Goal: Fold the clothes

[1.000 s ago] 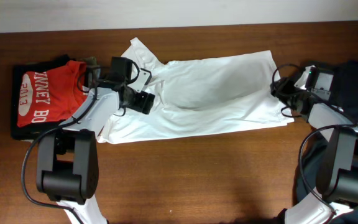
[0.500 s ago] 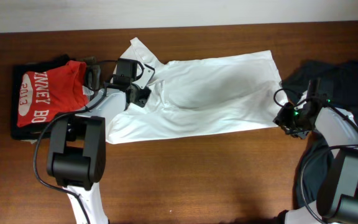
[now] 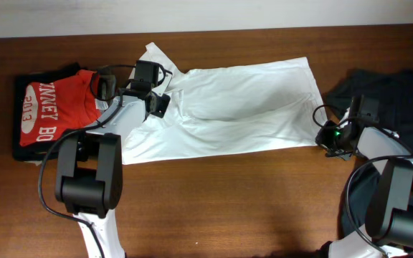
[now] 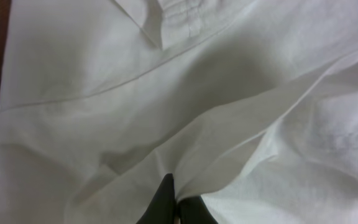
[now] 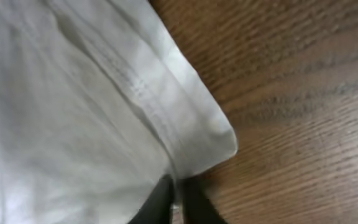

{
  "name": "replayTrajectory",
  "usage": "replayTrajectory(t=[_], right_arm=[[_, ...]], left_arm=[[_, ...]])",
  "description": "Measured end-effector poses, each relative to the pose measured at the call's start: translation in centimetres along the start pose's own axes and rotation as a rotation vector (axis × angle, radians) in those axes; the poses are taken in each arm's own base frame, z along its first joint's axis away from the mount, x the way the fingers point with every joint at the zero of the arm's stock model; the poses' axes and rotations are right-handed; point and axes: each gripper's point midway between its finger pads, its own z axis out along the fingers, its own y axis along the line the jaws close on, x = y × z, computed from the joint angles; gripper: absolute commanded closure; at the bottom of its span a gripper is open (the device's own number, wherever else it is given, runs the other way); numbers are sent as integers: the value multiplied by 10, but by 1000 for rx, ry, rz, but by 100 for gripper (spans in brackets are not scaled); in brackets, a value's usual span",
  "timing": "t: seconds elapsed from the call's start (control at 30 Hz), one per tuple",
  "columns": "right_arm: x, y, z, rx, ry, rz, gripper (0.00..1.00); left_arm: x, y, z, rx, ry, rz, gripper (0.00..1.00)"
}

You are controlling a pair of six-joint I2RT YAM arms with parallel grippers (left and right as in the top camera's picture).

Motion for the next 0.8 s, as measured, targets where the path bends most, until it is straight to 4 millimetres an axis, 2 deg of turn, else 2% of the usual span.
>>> replayTrajectory(t=[0.1, 0.17, 0.27, 0.3, 0.33, 0.4, 0.47, 0.57, 0.63, 0.67, 0.7, 0.73, 0.77, 0.8], right_arm=[[4, -3, 1, 11, 18, 6, 96], [15, -8, -2, 38, 69, 17, 96], [51, -36, -18, 193, 195, 55, 96], [55, -41, -21, 224, 206, 61, 91], [61, -48, -24, 263, 225, 67, 76], [64, -56, -27, 307, 231, 73, 62], [67, -63, -32, 351, 234, 79, 61], [66, -62, -42, 350, 213, 75, 61], [58, -50, -57, 295, 154, 68, 61], [56, -42, -64, 254, 134, 63, 61], [53, -31, -73, 200, 109, 49, 62], [52, -22, -80, 153, 90, 41, 62], [52, -18, -83, 131, 84, 37, 62], [52, -16, -83, 120, 86, 36, 62]], left_arm=[[3, -1, 0, 4, 14, -2, 87], [5, -1, 0, 4, 22, -2, 80], [5, 1, -1, -8, 25, -10, 55], [5, 3, -1, -19, 27, -15, 45], [5, 6, -1, -35, 29, -13, 39], [5, 13, -5, -73, 34, -19, 30], [-1, 23, -23, -113, 22, -21, 16], [-9, 32, -58, -134, 3, -25, 14], [-1, 29, -77, -103, 47, -18, 20], [5, 25, -79, -80, 71, -14, 36], [19, 15, -81, -30, 127, -4, 57], [24, 8, -80, 9, 144, -2, 56], [20, 4, -80, 31, 124, -6, 43], [17, 3, -80, 38, 113, -5, 39]])
